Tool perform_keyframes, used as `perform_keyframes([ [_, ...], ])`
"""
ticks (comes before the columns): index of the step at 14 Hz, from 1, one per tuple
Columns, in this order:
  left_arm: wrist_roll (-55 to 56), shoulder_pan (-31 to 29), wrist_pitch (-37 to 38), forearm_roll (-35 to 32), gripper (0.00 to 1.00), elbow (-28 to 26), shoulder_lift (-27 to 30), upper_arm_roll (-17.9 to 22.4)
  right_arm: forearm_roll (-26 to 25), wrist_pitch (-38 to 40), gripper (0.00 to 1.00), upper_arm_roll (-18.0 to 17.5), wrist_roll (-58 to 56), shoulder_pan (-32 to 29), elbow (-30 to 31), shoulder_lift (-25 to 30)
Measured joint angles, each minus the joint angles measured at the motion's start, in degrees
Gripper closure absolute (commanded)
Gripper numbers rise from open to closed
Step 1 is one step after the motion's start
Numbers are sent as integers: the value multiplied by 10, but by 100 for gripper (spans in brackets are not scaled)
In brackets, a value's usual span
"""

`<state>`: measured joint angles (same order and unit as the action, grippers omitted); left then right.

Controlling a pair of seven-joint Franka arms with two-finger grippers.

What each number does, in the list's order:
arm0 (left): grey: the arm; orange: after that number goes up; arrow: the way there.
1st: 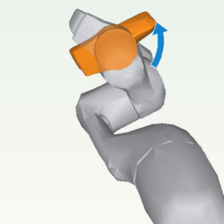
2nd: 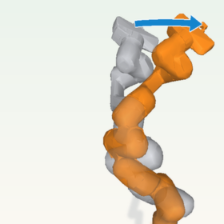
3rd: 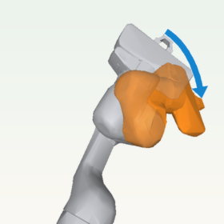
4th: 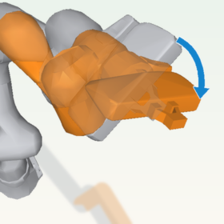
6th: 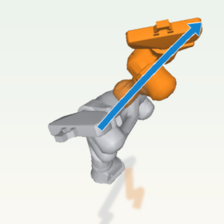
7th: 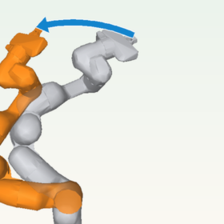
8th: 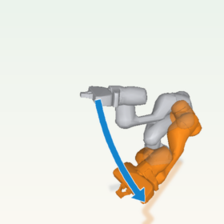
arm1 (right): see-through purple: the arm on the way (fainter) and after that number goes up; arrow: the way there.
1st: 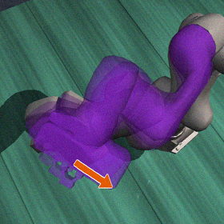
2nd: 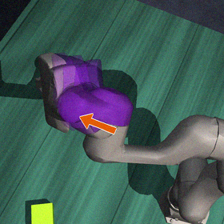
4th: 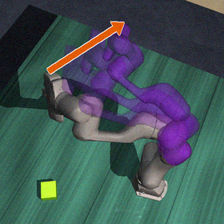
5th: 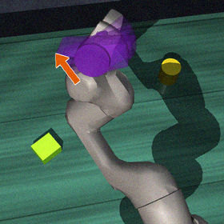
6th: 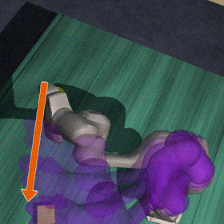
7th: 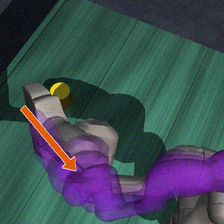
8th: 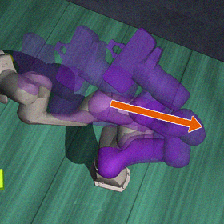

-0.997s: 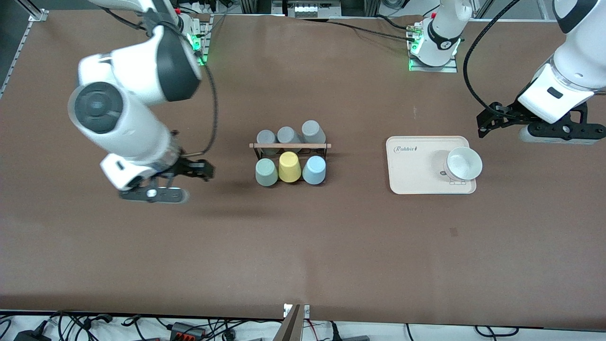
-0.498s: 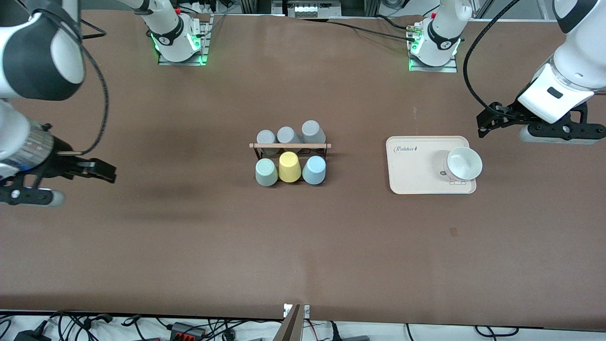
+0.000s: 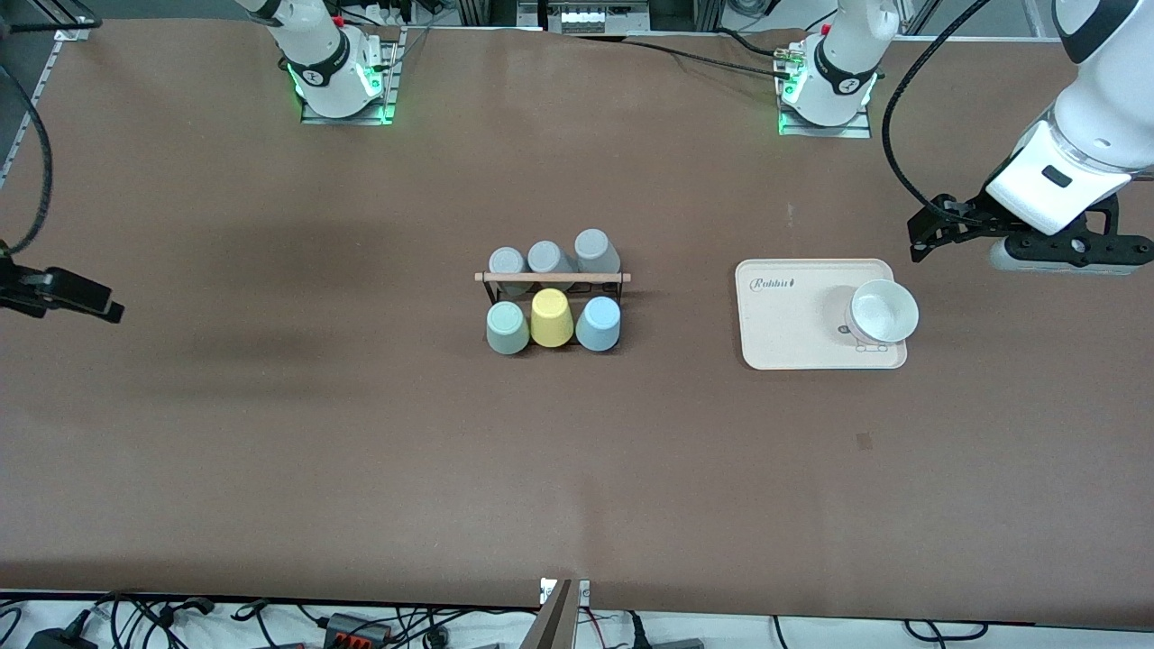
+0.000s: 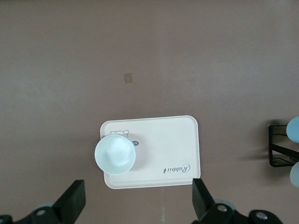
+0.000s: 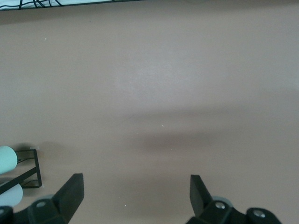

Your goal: Hang scattered cups on rack with three cups

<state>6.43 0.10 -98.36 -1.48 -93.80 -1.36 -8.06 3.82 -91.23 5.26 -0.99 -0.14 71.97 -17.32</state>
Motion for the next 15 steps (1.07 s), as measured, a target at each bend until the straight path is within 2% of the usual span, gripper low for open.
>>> perform_keyframes([
  [3, 0, 0, 0, 0, 0, 0, 0, 0, -30, -1, 0, -15, -1, 6, 11, 19],
  [11, 0, 0, 0, 0, 0, 0, 0, 0, -34, -38, 0, -16, -1, 2, 84, 63],
  [13, 0, 0, 0, 0, 0, 0, 0, 0, -34, -57, 0, -17, -1, 2, 119, 83],
  [15, 0, 0, 0, 0, 0, 0, 0, 0, -34, -92, 0, -17, -1, 2, 180, 118],
])
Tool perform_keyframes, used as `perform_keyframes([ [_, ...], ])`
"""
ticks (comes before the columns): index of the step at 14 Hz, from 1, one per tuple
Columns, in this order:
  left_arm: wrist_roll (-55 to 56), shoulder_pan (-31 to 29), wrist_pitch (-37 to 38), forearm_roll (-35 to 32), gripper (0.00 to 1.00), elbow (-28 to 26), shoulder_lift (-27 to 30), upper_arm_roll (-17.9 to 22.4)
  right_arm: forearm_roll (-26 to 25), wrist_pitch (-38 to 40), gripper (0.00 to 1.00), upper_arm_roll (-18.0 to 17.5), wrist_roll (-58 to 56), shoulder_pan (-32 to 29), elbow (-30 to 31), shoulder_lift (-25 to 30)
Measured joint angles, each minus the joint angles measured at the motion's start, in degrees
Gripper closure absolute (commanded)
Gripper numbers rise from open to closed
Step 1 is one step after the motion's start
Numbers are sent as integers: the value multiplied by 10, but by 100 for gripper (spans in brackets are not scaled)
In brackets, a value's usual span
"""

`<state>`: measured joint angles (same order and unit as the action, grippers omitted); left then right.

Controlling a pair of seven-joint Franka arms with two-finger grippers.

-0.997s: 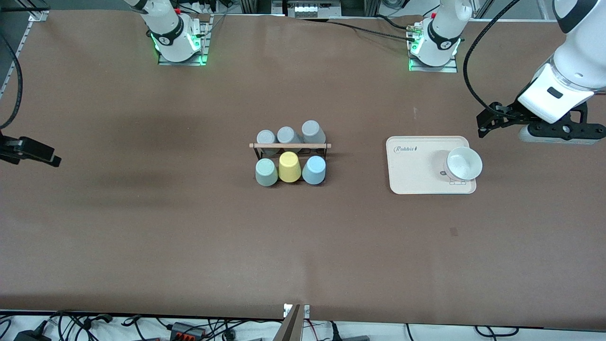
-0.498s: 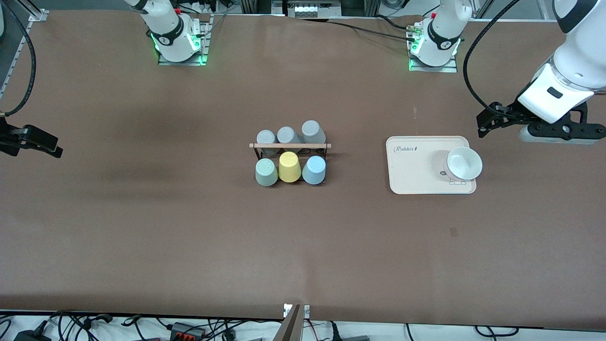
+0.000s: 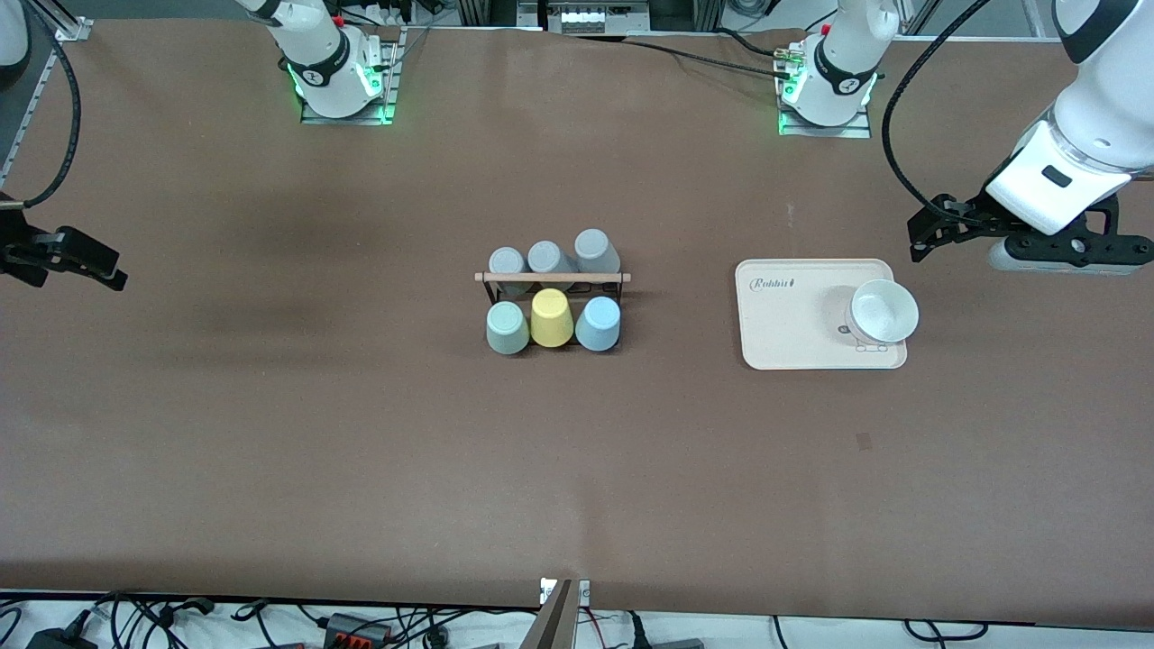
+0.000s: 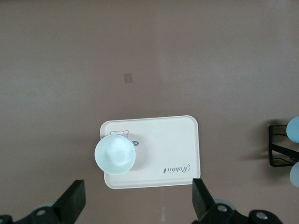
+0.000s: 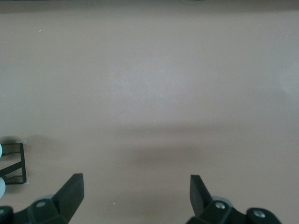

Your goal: Hang scattered cups on rack with three cups

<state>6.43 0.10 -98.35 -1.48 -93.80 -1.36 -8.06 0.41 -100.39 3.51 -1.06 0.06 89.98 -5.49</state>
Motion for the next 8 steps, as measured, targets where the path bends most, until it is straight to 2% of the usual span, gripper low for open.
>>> perform_keyframes([
  [3, 0, 0, 0, 0, 0, 0, 0, 0, 0, -13, 0, -1, 0, 0, 65, 42],
  [8, 0, 0, 0, 0, 0, 0, 0, 0, 0, -14, 0, -1, -13, 0, 103, 74],
])
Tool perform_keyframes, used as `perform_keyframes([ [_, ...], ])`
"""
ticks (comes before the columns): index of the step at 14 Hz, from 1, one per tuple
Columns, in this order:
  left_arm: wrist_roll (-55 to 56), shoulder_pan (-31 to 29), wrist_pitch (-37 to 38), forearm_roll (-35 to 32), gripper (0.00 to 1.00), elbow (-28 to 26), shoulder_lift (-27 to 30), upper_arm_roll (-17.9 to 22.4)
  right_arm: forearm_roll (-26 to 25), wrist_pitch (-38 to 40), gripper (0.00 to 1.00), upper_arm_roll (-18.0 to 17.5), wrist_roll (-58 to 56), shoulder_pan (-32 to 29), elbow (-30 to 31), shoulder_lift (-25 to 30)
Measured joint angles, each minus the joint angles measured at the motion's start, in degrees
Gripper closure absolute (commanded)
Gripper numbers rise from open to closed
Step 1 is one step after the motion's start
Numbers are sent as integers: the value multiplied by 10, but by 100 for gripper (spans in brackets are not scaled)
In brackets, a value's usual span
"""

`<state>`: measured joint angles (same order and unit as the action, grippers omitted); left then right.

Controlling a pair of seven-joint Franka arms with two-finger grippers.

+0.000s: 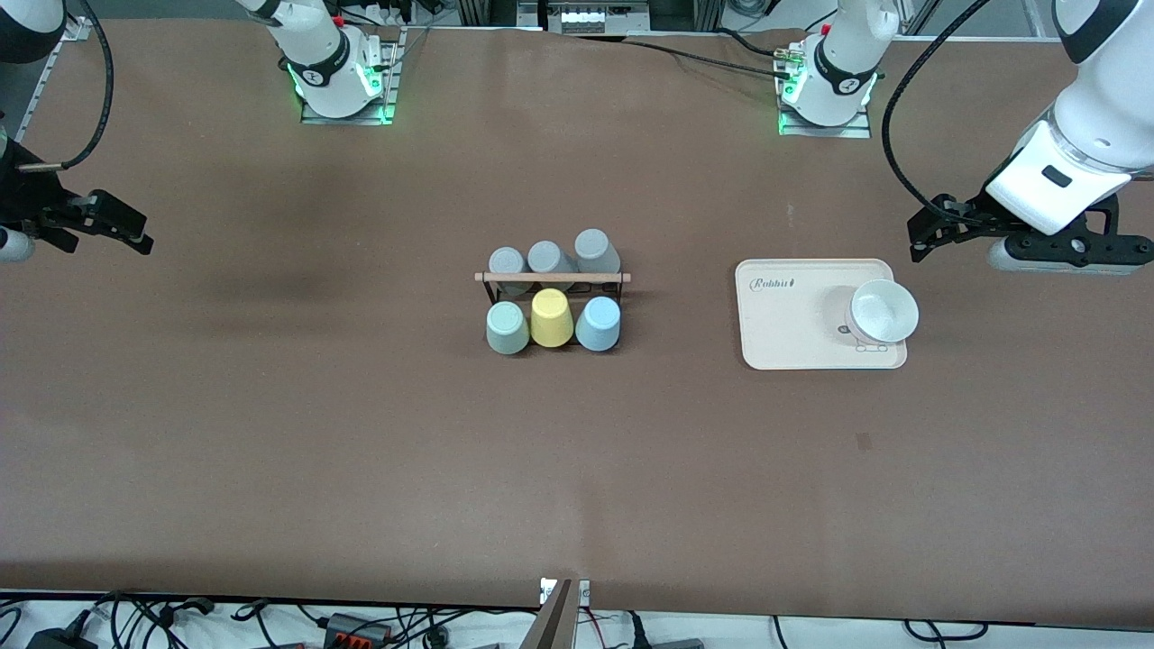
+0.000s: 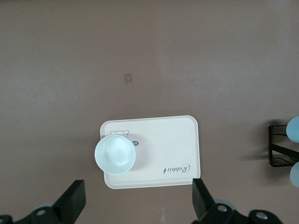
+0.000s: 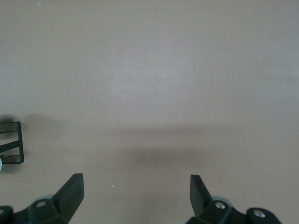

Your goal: Hang scattered cups on rack with three cups

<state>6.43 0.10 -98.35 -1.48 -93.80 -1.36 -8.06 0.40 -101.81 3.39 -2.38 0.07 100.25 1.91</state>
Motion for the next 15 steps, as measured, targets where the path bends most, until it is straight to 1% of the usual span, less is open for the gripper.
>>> perform_keyframes([
  [15, 0, 0, 0, 0, 0, 0, 0, 0, 0, 0, 0, -1, 0, -6, 0, 4],
])
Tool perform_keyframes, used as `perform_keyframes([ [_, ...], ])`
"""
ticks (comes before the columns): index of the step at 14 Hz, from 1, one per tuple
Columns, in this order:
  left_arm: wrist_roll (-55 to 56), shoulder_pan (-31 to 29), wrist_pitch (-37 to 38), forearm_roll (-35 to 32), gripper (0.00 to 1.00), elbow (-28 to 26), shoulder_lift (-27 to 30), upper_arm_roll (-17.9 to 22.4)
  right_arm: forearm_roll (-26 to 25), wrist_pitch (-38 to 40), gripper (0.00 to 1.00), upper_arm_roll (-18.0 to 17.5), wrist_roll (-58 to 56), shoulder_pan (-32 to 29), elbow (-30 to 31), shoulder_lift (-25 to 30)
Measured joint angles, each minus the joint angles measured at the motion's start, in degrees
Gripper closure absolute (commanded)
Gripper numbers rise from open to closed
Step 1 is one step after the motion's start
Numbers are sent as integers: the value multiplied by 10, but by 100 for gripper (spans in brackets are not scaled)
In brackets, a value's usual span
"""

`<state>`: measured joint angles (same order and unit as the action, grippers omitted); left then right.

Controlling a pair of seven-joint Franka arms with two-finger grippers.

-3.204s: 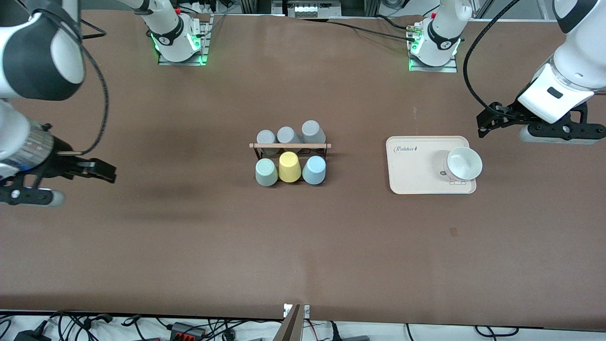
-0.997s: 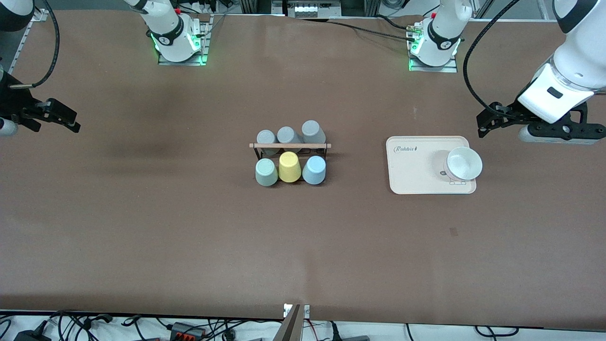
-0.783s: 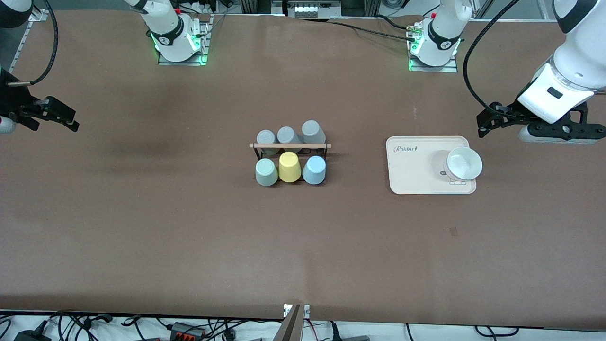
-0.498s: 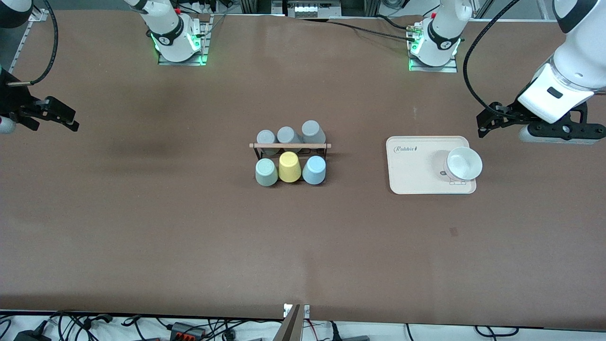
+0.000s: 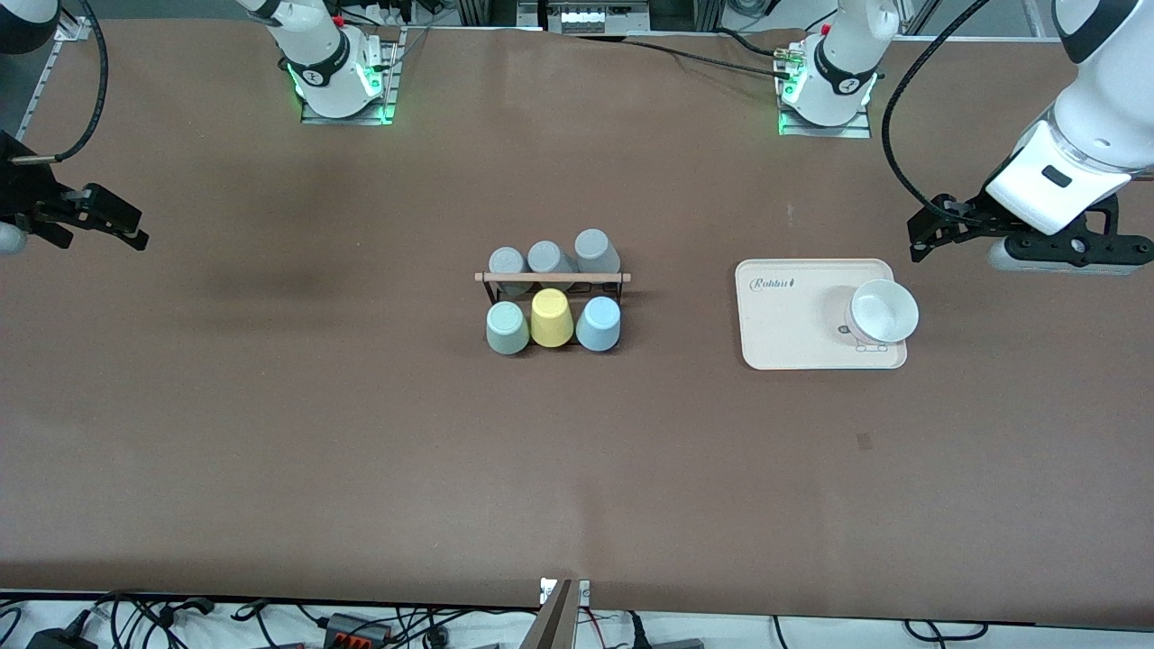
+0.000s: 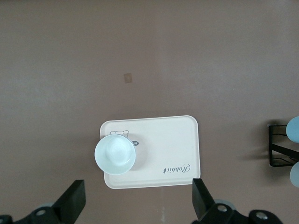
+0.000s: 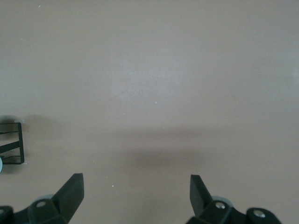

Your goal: Hang scattered cups on rack with three cups

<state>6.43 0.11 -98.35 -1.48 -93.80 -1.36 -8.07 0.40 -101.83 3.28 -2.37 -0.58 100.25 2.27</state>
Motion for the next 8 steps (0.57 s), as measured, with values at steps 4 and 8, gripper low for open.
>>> perform_keyframes([
  [4, 0, 0, 0, 0, 0, 0, 0, 0, 0, 4, 0, -2, 0, -1, 0, 0],
  [8, 0, 0, 0, 0, 0, 0, 0, -1, 0, 16, 0, -3, 0, -1, 0, 1],
])
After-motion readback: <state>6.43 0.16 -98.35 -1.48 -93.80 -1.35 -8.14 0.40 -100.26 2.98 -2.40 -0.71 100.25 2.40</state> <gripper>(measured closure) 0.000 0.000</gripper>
